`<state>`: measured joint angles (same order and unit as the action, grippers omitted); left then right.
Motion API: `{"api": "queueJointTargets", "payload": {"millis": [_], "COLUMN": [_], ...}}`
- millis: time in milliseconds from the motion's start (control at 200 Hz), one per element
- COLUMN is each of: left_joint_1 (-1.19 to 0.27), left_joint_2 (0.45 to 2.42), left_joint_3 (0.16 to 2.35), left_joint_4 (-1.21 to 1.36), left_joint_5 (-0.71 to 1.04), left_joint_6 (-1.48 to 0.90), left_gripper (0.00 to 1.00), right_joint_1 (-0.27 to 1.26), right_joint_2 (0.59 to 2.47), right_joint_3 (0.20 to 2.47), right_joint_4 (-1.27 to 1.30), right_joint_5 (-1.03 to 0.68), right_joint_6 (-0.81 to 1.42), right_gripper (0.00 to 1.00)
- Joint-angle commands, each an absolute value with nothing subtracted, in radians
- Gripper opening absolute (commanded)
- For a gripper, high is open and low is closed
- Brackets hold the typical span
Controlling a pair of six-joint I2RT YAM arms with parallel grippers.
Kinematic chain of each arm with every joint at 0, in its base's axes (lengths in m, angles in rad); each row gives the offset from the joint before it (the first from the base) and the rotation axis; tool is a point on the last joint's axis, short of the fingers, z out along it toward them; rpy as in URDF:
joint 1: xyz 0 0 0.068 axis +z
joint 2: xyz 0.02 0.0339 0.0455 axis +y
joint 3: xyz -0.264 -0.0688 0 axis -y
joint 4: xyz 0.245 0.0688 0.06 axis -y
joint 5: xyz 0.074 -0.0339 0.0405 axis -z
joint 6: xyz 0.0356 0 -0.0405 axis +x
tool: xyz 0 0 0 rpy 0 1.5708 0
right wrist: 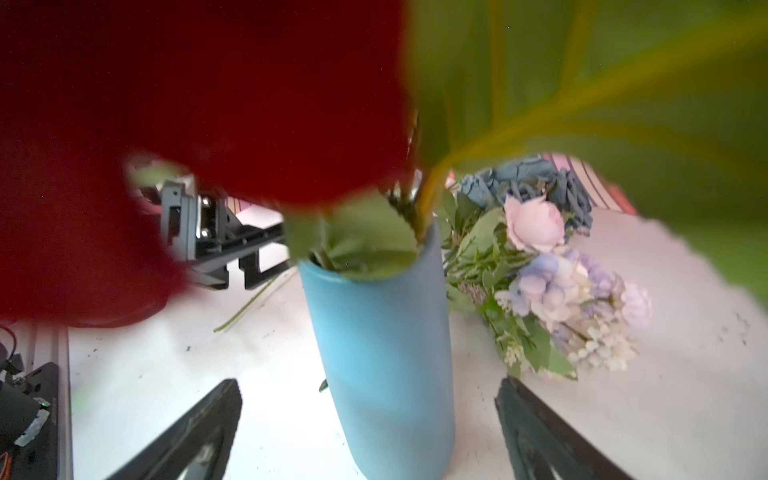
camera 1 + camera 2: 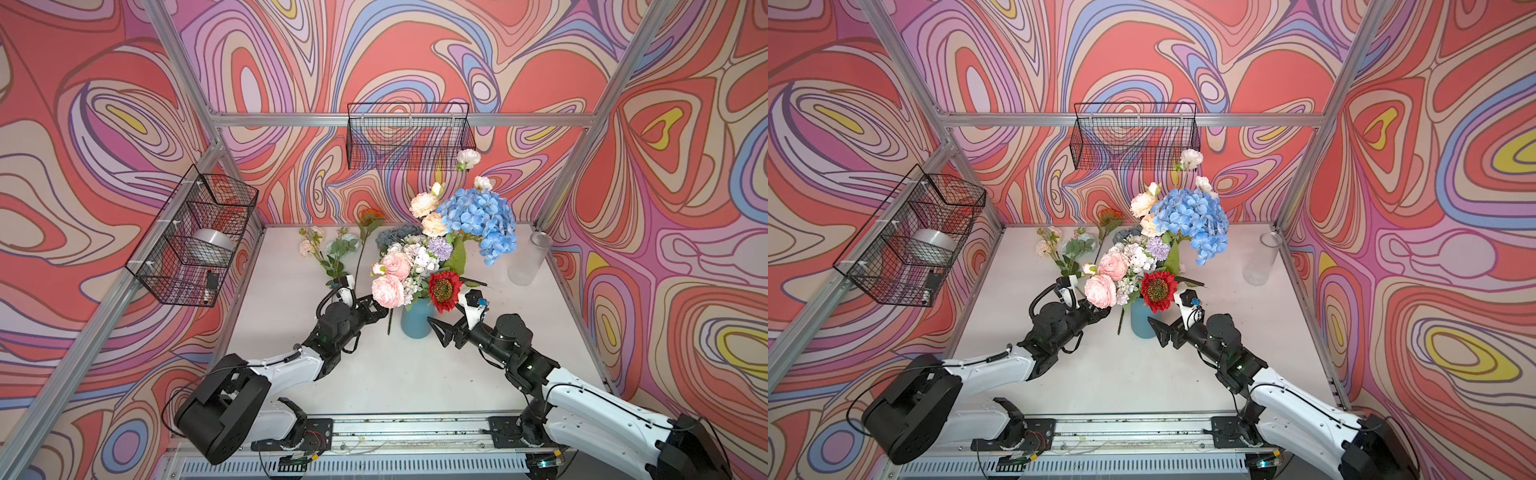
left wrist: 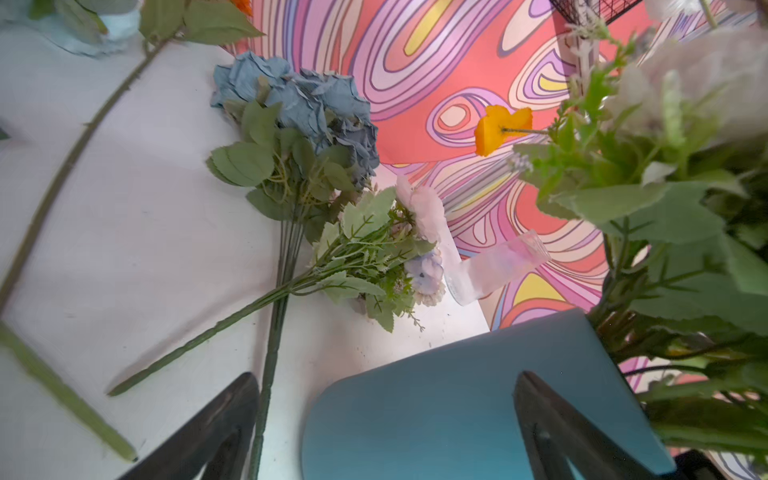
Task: Arrange the flowers into the vase
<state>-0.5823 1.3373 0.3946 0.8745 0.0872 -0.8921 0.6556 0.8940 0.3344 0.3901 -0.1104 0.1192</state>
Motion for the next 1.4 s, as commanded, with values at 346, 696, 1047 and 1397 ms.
{"api": "queueJointTargets", "payload": {"millis": [346,696,1047,1397], "left_joint_1": [-0.597,-0.605,-0.605,-0.558], "left_joint_2": [1.524,1.547,1.563,1.453], "left_joint_3": [0.491,0.505,0.546,0.453], "left_joint_4": [1.023,0.976,0.973,0.936], "left_joint_5": [0.218,0.249,0.29,0.181], "left_joint_6": [-0.954,-0.948,-0.949,-0.944], "left_gripper": [0.96,0.97,0.96,0.96], "right_joint_1": [0.655,0.656,0.656,0.655], "right_joint_2": [1.264,1.501,1.591,1.444], "right_joint_3": [0.326,0.39,0.438,0.364], "right_joint_4": [0.974,1.213,1.243,1.17], "right_joint_5": [-0.072,-0.089,-0.145,-0.048], "right_joint_6": [0.05,0.04,0.05,-0.003], "right_gripper": [0.99,0.97,0.94,0.41]}}
